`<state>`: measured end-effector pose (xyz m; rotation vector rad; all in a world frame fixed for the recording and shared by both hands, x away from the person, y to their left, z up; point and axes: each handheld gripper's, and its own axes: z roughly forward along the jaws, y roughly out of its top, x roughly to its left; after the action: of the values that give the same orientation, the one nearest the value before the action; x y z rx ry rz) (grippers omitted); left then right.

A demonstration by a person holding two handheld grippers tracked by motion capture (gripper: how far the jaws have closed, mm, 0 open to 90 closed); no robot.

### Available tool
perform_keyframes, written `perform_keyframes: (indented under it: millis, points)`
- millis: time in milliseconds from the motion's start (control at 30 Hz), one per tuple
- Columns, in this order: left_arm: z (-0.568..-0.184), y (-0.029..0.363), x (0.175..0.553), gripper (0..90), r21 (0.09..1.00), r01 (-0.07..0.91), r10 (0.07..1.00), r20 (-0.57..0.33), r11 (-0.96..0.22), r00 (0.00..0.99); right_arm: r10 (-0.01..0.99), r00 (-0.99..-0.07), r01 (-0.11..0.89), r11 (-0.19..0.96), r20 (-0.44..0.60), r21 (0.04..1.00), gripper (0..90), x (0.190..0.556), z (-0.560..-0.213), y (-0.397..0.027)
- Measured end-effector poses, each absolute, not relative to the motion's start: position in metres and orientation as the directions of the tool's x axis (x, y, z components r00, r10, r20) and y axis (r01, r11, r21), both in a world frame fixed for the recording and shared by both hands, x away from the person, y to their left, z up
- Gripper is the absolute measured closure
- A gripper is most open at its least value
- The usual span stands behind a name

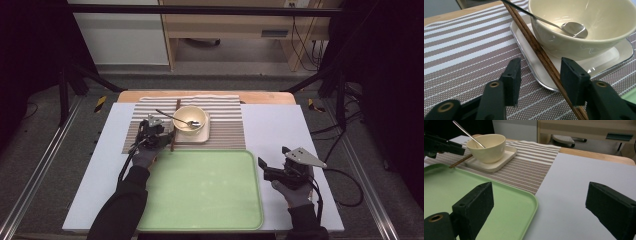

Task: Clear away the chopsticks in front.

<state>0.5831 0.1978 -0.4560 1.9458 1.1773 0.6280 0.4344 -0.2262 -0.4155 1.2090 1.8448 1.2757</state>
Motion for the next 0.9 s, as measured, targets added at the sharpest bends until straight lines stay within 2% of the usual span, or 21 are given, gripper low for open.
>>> perform_keyframes:
  millis: [367,900]
  points:
    - [-0.4636,0.1944,0.5870,62.1,0.800,0.535,0.890,-0.001,-0.273,0.456,0.909,-0.415,0.356,0.132,0.030,0.925,8.5,0.4349,-0.4165,-0.2260]
    - [-0.4656,0.1942,0.5879,79.3,0.792,0.555,0.894,-0.027,-0.254,0.448,0.908,-0.419,0.357,0.139,0.025,0.924,9.0,0.4351,-0.4171,-0.2252]
